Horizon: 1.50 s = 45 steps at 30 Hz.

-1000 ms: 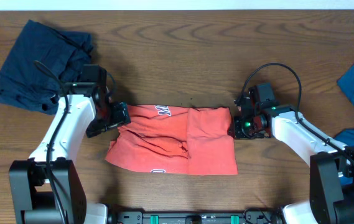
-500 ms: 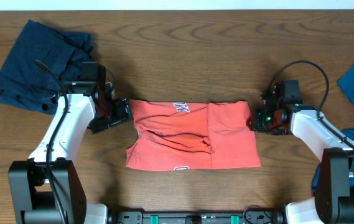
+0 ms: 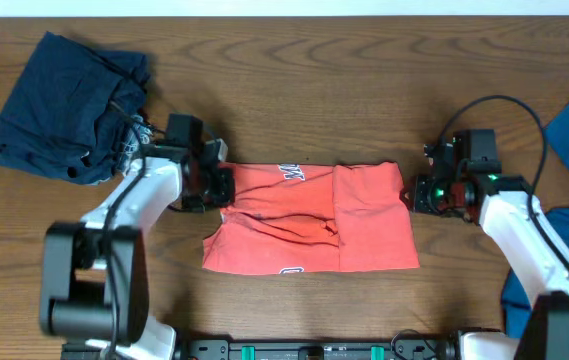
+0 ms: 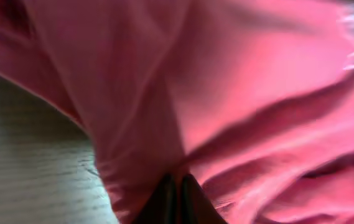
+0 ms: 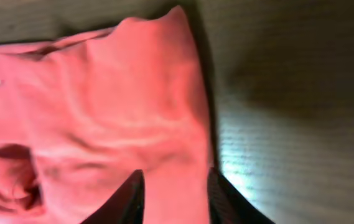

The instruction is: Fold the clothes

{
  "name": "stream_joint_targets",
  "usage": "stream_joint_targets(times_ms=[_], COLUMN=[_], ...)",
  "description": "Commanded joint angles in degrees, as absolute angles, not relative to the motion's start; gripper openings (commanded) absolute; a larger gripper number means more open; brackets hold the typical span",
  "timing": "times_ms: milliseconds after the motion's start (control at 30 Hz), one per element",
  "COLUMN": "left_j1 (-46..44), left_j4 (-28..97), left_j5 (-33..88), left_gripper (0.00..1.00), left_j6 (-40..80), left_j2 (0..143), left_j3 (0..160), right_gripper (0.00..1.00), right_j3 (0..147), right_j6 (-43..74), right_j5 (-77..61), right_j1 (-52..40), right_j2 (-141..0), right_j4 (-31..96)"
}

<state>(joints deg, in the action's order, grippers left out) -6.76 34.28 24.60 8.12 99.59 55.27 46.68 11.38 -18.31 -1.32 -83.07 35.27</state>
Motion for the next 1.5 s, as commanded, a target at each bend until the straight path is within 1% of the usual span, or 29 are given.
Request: stream_joint_targets(times_ms=[0, 100, 133, 167, 200, 300, 467, 533, 600, 767, 867, 1033, 1233, 1333, 1467], left_j1=[-6.39, -6.39, -6.39, -6.39, -6.39, -6.39, -6.39, -6.39, -6.39, -5.67, -3.77, -0.05, -1.80, -2.90, -3.46], left_j4=[34.85, 35.24, 35.48, 35.81, 36.64, 39.35, 42.98, 44.16, 44.05, 43.88, 43.83, 43.38, 43.42, 43.51, 44.29], left_j5=[18.74, 16.91, 17.10, 17.30, 17.74, 21.61, 22.70, 22.37, 20.93, 20.97, 21.50, 30.87, 34.33, 35.07, 38.22], left_gripper=[0.07, 0.13, 0.17, 0.25, 0.32, 0.42, 0.67, 0.71, 0.78, 0.90, 0.93, 0.94, 0.93, 0.89, 0.79], left_j6=[8.86, 9.04, 9.02, 9.02, 9.06, 9.04, 9.02, 8.93, 8.82, 9.91, 11.27, 9.58, 5.96, 5.96, 5.76], left_j2=[101.82, 101.69, 101.38, 101.06, 100.49, 98.24, 94.21, 94.24, 94.48, 96.27, 97.56, 100.22, 106.28, 109.91, 113.01], left_j3=[54.54, 54.72, 55.11, 55.61, 56.47, 59.22, 60.40, 60.12, 58.89, 56.64, 55.55, 55.33, 55.27, 55.27, 55.27], right_gripper=[0.27, 0.25, 0.25, 0.25, 0.25, 0.25, 0.24, 0.23, 0.22, 0.20, 0.20, 0.19, 0.18, 0.18, 0.17], right_j3=[46.76, 46.15, 46.06, 46.06, 46.06, 46.04, 46.06, 46.06, 46.06, 46.06, 46.06, 46.06, 46.06, 46.06, 46.06], right_j6=[12.82, 12.82, 12.84, 12.84, 12.84, 12.86, 12.84, 12.84, 12.84, 12.84, 12.82, 12.82, 12.86, 12.86, 12.91], right_j5=[-19.86, -19.73, -19.73, -19.73, -19.73, -19.73, -19.53, -19.51, -19.51, -19.51, -19.49, -19.51, -18.79, -18.41, -18.33], right_j1=[-2.52, -3.99, -4.45, -4.89, -5.13, -6.00, -6.52, -6.52, -6.50, -6.50, -6.50, -6.50, -6.50, -6.50, -6.50], right_j2=[-82.89, -83.85, -84.29, -84.88, -85.30, -87.31, -91.68, -93.25, -94.50, -95.39, -95.37, -95.39, -95.39, -95.39, -95.37], right_j4=[36.47, 36.40, 36.36, 36.34, 36.23, 35.55, 34.46, 33.65, 32.93, 32.53, 32.53, 32.53, 32.51, 32.60, 32.53])
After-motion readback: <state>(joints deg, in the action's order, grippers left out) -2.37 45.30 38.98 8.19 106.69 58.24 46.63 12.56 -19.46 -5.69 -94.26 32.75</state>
